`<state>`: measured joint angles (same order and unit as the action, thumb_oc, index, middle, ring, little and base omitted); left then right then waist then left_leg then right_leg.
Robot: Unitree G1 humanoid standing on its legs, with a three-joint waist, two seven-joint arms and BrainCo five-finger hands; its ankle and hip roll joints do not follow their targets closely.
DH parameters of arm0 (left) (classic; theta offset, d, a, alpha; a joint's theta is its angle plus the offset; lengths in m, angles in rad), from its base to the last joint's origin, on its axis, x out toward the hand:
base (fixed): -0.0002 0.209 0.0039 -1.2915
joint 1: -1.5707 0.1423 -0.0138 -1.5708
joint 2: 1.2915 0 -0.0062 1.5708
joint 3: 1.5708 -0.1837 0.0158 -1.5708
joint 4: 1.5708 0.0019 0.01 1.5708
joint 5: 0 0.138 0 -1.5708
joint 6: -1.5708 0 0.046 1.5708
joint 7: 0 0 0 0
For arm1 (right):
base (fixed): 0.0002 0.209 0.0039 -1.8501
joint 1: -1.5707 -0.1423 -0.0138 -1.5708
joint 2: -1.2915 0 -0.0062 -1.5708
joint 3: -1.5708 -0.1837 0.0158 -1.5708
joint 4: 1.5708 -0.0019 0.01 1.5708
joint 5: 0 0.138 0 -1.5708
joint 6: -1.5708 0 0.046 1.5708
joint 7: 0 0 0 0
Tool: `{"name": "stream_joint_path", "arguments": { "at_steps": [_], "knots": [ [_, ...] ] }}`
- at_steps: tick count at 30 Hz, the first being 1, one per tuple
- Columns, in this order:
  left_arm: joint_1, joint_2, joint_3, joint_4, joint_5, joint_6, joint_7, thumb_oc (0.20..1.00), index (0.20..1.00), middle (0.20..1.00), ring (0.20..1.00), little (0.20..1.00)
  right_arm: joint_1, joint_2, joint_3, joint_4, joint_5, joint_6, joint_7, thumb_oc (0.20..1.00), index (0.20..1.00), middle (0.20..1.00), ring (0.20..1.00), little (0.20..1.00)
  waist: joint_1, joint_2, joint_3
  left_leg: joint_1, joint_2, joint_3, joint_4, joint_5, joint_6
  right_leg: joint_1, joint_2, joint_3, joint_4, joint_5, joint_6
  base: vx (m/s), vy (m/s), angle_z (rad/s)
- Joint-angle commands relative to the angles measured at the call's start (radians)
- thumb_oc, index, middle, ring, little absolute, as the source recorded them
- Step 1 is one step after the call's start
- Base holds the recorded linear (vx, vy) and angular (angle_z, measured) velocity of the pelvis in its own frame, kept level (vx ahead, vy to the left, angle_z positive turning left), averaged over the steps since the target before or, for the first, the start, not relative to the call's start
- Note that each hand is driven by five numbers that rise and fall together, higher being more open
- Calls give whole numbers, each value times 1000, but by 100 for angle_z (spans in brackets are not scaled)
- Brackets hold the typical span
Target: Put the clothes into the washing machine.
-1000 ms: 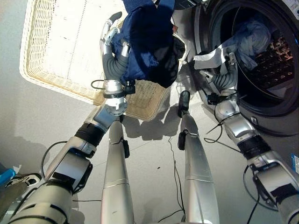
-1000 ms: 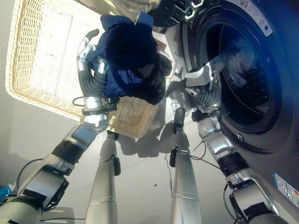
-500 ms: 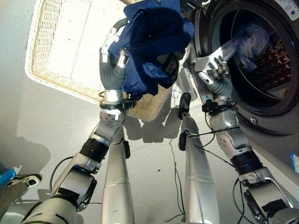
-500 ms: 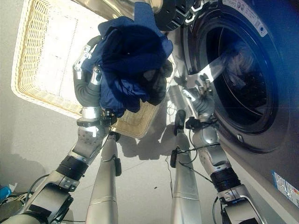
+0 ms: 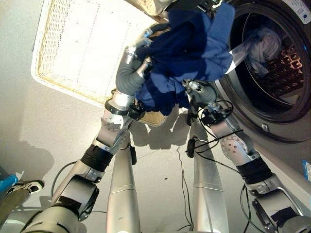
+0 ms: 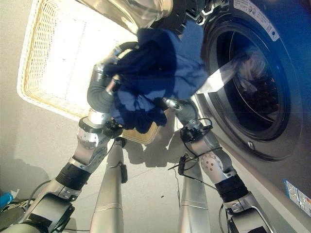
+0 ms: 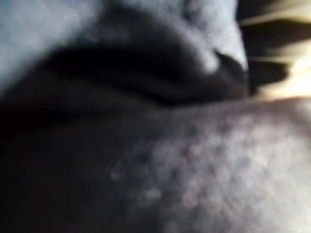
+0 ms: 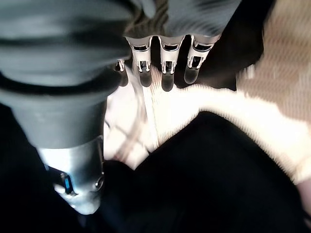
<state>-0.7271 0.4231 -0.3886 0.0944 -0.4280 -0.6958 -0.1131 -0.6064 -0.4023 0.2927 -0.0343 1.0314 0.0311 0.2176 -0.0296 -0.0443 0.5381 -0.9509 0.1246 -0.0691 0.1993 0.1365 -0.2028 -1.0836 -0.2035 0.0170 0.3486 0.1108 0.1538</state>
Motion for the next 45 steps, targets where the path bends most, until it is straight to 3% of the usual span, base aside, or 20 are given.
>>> {"name": "stream_joint_path", "arguments": {
  "at_steps": [1, 2, 5, 16, 19, 21, 22, 23, 24, 26, 28, 29, 30, 34, 36, 37, 42, 43, 44, 45],
  "knots": [
    [-67, 8, -13, -102, -16, -12, -54, 200, 200, 200, 200, 200, -2, 19, -2, -119, 62, 28, 66, 1000, 1000, 1000, 1000, 1000, 5, 13, -18, -15, -135, 45, 20, -37, 120, 31, 64, -137, -98, 99, 30, 0, 0, 0],
    [-58, 5, -19, -99, -14, -7, -61, 200, 200, 200, 200, 200, 1, 20, 7, -122, 77, 34, 72, 1000, 1000, 1000, 1000, 1000, 8, 16, -18, 7, -133, 40, 24, -57, 118, 52, 67, -132, -90, 79, 36, -31, 2, 1],
    [-90, 28, -51, -97, 77, 35, -19, 200, 200, 200, 200, 200, -32, 31, 20, -161, 124, 40, 123, 1000, 1000, 1000, 1000, 1000, 9, 18, -18, -23, -137, 44, 27, -36, 120, 25, 62, -139, -95, 99, 30, 13, -8, 3],
    [-113, 96, -78, -66, 255, 43, 119, 200, 200, 200, 200, 200, -40, 30, 28, -212, 168, -14, 186, 1000, 1000, 1000, 1000, 1000, 17, 23, -18, -6, -135, 40, 34, -55, 115, 46, 63, -138, -91, 78, 36, 7, -2, 0],
    [-117, 120, -66, -69, 277, 22, 155, 200, 200, 200, 200, 200, -44, 7, 8, -200, 184, -44, 200, 1000, 1000, 1000, 1000, 1000, 15, 23, -18, -30, -136, 47, 34, -35, 116, 25, 59, -146, -98, 98, 29, 0, 0, 0],
    [-98, 122, -59, -66, 296, 4, 195, 200, 200, 200, 200, 200, -27, 3, 3, -188, 186, -45, 208, 1000, 1000, 1000, 1000, 1000, 19, 24, -18, -1, -131, 41, 40, -62, 113, 52, 62, -140, -87, 72, 37, 0, 0, 0],
    [-109, 126, -53, -67, 313, -4, 213, 200, 200, 200, 200, 200, -38, -1, -4, -188, 185, -44, 211, 1000, 1000, 1000, 1000, 1000, 16, 23, -18, -32, -134, 47, 37, -36, 115, 23, 58, -146, -96, 97, 28, 0, 0, 0],
    [-94, 124, -53, -63, 326, -12, 238, 200, 200, 200, 200, 200, -23, 1, -2, -181, 185, -43, 213, 1000, 1000, 1000, 1000, 1000, 19, 24, -18, -2, -132, 40, 43, -63, 113, 50, 62, -140, -85, 72, 37, -32, -12, 1],
    [-105, 131, -46, -62, 349, -24, 278, 200, 200, 200, 200, 200, -33, -7, -7, -181, 191, -39, 217, 1000, 1000, 1000, 1000, 1000, 16, 22, -18, -34, -134, 45, 40, -37, 115, 22, 58, -147, -94, 97, 28, 42, -9, 1],
    [-87, 131, -29, -63, 415, -43, 370, 200, 200, 200, 200, 200, -14, -9, -13, -175, 207, -20, 232, 1000, 1000, 1000, 1000, 1000, 20, 21, -18, -12, -132, 38, 42, -55, 113, 42, 62, -142, -87, 78, 35, 0, 0, 0],
    [-86, 131, -13, -69, 442, -53, 409, 200, 200, 200, 200, 200, -16, -10, -19, -179, 213, 1, 246, 1000, 1000, 1000, 1000, 1000, 20, 19, -18, -37, -133, 40, 39, -36, 113, 21, 58, -148, -94, 96, 28, 0, 0, 0],
    [-72, 127, -16, -67, 449, -53, 416, 200, 200, 200, 200, 200, -3, -6, -14, -176, 213, 3, 247, 1000, 1000, 1000, 1000, 1000, 23, 21, -18, -7, -130, 34, 43, -61, 111, 48, 62, -142, -84, 71, 36, 0, 0, 0],
    [-81, 133, -9, -65, 462, -63, 432, 200, 200, 200, 200, 200, -11, -8, -19, -177, 210, 6, 256, 1000, 1000, 1000, 1000, 1000, 20, 19, -18, -39, -132, 39, 42, -36, 113, 20, 58, -149, -91, 95, 28, 0, 0, 0],
    [-60, 130, -9, -67, 483, -61, 445, 200, 200, 200, 200, 200, 9, 1, -24, -176, 244, 11, 259, 1000, 1000, 1000, 1000, 1000, 24, 18, -18, -8, -129, 32, 48, -62, 110, 48, 60, -145, -80, 71, 37, 10, -1, 0],
    [-73, 135, -8, -69, 489, -54, 430, 200, 200, 200, 200, 200, -4, 2, -34, -172, 268, 6, 258, 1000, 1000, 1000, 1000, 1000, 22, 16, -18, -36, -130, 38, 43, -37, 112, 24, 54, -154, -89, 96, 31, 0, 0, 0],
    [-62, 132, -14, -66, 488, -50, 420, 200, 200, 200, 200, 200, 7, 6, -30, -168, 273, 4, 258, 1000, 1000, 1000, 1000, 1000, 25, 17, -18, -7, -128, 33, 48, -62, 110, 50, 58, -148, -79, 72, 39, 0, 0, 0],
    [-91, 140, -36, -77, 463, -12, 329, 200, 200, 200, 200, 200, -7, 6, -38, -187, 282, 7, 266, 1000, 1000, 1000, 1000, 1000, 17, 16, -18, -41, -131, 42, 40, -34, 113, 18, 55, -153, -92, 101, 33, 13, 3, 0],
    [-85, 139, -45, -76, 455, -5, 312, 200, 200, 200, 200, 200, 1, 8, -32, -188, 281, 10, 269, 793, 793, 793, 793, 793, 18, 18, -18, -19, -130, 38, 44, -53, 111, 38, 59, -147, -85, 83, 39, 20, 33, 0],
    [-85, 139, -52, -75, 439, 0, 285, 200, 200, 200, 200, 200, 4, 8, -31, -187, 274, 12, 268, 429, 429, 429, 429, 429, 18, 19, -18, -11, -129, 38, 44, -59, 111, 44, 61, -144, -82, 76, 41, 0, 0, 0],
    [-99, 144, -50, -76, 428, 2, 264, 200, 200, 200, 200, 200, -9, 4, -34, -191, 271, 12, 266, 200, 200, 200, 200, 200, 15, 18, -18, -41, -132, 44, 40, -34, 114, 17, 58, -150, -91, 100, 32, 0, 0, 0]
  ]
}}
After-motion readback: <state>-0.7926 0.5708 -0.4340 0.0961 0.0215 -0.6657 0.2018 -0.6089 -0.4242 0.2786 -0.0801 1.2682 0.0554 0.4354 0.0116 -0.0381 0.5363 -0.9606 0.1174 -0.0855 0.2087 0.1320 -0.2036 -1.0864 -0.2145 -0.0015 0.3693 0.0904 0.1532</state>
